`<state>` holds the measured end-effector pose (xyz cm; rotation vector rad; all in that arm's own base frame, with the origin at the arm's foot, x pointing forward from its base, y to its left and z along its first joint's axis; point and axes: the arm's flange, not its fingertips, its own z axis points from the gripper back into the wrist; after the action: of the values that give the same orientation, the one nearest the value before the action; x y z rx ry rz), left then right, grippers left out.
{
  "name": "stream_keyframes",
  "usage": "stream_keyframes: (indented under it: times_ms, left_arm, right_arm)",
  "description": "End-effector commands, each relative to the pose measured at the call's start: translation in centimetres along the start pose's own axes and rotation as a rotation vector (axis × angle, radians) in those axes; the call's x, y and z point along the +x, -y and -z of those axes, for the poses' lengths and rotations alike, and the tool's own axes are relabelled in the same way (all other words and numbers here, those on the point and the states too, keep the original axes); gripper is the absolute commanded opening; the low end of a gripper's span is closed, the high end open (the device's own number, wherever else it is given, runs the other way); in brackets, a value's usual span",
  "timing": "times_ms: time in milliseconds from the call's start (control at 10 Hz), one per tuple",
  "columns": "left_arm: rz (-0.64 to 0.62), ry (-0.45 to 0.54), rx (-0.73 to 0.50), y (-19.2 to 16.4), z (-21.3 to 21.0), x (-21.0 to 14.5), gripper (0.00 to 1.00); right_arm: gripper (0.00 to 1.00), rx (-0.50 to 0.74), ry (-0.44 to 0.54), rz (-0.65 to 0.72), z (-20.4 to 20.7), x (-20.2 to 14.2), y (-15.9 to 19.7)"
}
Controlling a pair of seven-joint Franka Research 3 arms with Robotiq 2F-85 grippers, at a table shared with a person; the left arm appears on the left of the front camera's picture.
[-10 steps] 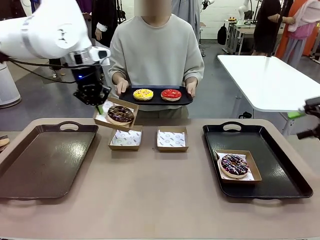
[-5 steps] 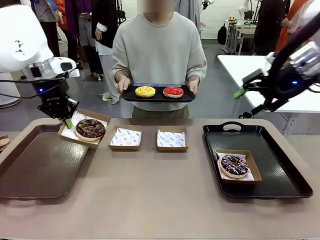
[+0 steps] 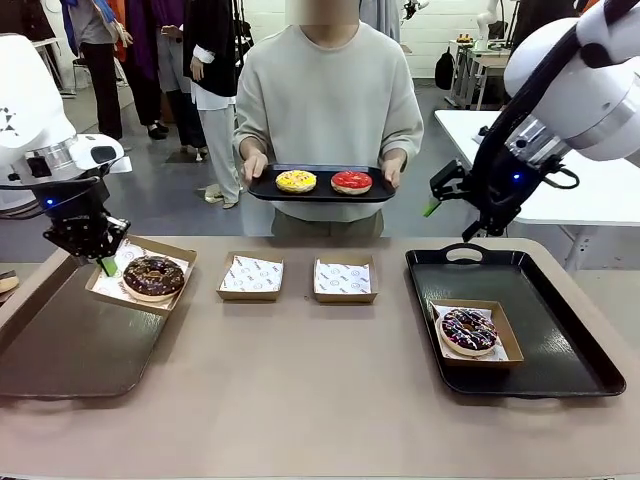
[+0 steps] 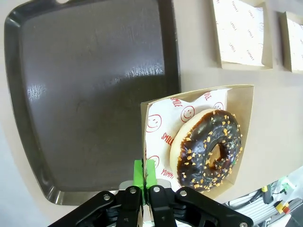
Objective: Individually package the donuts and arrange them on the tray.
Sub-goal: Place the picked Paper togo box on the Handle tray while simultaneously picking up another Paper togo box from the table with the other hand.
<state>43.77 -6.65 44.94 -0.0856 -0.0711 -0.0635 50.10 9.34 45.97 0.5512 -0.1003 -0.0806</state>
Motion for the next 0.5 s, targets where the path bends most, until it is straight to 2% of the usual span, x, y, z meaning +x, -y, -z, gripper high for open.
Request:
stream_keyframes:
  times_ms: [0, 100, 400]
  left_arm:
    - [0.017, 0.031, 0.009, -0.64, 0.09, -0.47, 0.01]
    - [0.000, 0.000, 0.000, 0.00, 0.00, 0.00, 0.01]
    - [0.000, 0.000, 0.000, 0.00, 0.00, 0.00, 0.01]
  right_arm:
    - [1.00, 0.004, -0.014, 0.010, -0.04, 0.06, -0.12]
    - [1.00, 0.000, 0.000, 0.000, 0.00, 0.00, 0.00]
    - [1.00, 0.000, 0.000, 0.000, 0.00, 0.00, 0.00]
